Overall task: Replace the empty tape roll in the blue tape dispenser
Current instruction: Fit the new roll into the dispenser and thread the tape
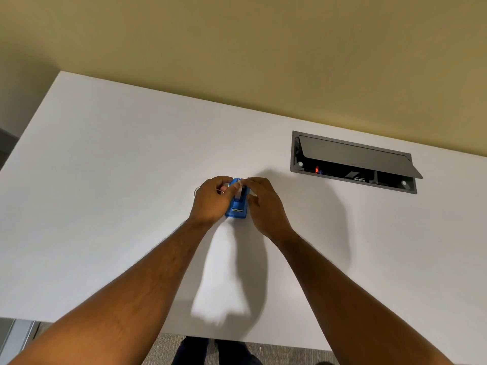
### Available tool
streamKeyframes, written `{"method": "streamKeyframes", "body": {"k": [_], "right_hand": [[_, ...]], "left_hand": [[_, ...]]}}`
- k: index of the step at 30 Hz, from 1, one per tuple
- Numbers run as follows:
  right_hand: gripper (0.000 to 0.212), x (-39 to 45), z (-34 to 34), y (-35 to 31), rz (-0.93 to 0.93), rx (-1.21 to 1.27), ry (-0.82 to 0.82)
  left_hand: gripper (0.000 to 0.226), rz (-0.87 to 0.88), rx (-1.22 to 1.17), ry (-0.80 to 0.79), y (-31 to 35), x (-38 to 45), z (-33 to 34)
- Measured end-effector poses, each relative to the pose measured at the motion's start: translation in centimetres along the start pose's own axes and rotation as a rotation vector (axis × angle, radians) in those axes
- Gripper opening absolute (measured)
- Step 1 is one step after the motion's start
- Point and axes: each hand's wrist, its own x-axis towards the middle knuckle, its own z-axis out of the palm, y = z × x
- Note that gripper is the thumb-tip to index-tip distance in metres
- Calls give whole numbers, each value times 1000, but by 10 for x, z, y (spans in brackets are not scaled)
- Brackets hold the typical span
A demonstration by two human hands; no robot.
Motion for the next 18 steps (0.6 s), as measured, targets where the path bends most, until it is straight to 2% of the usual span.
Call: {"method": "streamKeyframes", "body": {"k": [4, 8, 15, 18], "right_hand": [[23, 5, 2, -3, 107, 152, 74], [30, 13, 4, -11, 240, 305, 115], [21, 20, 5, -19, 232, 243, 107], [17, 15, 3, -18, 234, 299, 103]], "left_hand": [[27, -13, 32, 1, -1, 0, 2], [36, -19, 47, -19, -3, -1, 2], [42, -50, -13, 9, -5, -4, 6], [40, -75, -88, 27, -3, -5, 8]]}}
